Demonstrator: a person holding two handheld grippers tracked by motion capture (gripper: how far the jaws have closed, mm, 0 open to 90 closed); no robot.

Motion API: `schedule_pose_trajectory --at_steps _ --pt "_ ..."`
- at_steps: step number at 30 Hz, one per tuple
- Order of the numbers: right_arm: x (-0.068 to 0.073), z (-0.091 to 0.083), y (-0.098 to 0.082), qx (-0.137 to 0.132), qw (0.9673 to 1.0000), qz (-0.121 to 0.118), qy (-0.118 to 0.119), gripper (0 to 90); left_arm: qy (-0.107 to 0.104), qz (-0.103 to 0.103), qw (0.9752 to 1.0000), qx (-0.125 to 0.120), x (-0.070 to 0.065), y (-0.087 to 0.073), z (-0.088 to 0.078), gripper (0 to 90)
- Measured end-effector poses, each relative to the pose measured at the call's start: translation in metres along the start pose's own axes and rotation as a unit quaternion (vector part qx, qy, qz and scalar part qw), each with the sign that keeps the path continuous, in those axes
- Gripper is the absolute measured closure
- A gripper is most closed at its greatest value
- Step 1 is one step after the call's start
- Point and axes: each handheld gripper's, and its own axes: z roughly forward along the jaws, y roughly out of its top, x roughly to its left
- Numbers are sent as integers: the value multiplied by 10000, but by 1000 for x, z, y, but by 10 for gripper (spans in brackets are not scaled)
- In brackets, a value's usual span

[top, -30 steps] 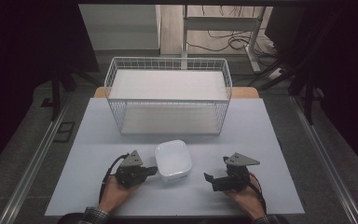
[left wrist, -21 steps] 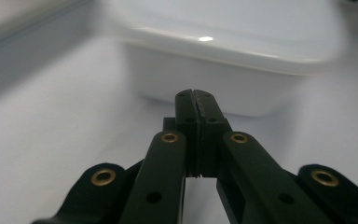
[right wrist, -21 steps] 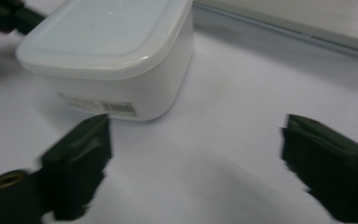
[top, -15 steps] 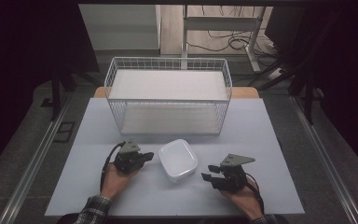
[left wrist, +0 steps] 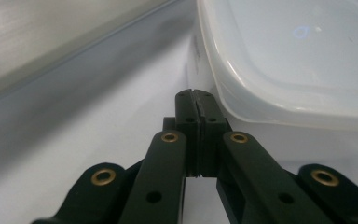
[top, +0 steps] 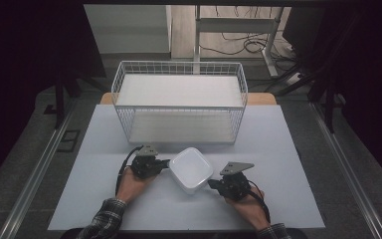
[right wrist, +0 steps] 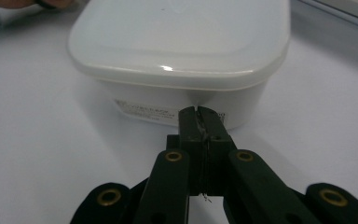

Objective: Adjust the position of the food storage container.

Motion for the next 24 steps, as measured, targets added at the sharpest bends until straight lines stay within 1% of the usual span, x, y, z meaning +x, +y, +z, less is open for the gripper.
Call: schedule_pose_trajectory --at_steps 3,7,8,9,13,15,17,18,19,20,21,22,24 --pt "-10 -1 1 -68 9999 91 -56 883 6 -42 10000 61 -9 -4 -4 897" --pt "-20 2 6 -140 9997 188 -79 884 22 0 9999 136 -23 -8 -13 897" --pt "-22 4 8 -125 9998 170 -69 884 48 -37 9999 115 -26 -9 -16 896" --pt "-24 7 10 -98 9999 97 -42 884 68 -40 9999 125 -28 -10 -18 896" --pt "-25 11 16 -116 9999 27 -28 886 133 -155 9998 72 -37 -15 -28 893" --pt "-25 14 19 -119 9999 -4 -19 887 131 -191 9997 85 -40 -18 -28 894" --pt "-25 15 20 -127 9999 -12 -42 887 163 -115 9997 169 -41 -19 -26 891" --pt "-26 15 20 -123 9999 2 -38 887 159 -107 9997 155 -41 -19 -26 891" --pt "-27 16 20 -137 9999 24 -37 886 101 -101 9998 121 -42 -18 -26 890" --pt "-28 17 20 -142 9999 50 -8 877 105 -89 9999 102 -43 -18 -26 881" --pt "-28 17 20 -146 9999 39 -7 874 270 -16 9996 89 -43 -16 -28 880" --pt "-28 17 20 -146 9999 39 -7 874 270 -16 9996 89 -43 -16 -28 879" --pt "-28 19 20 -135 9999 12 -66 869 536 -188 9984 14 -37 -15 -30 878"
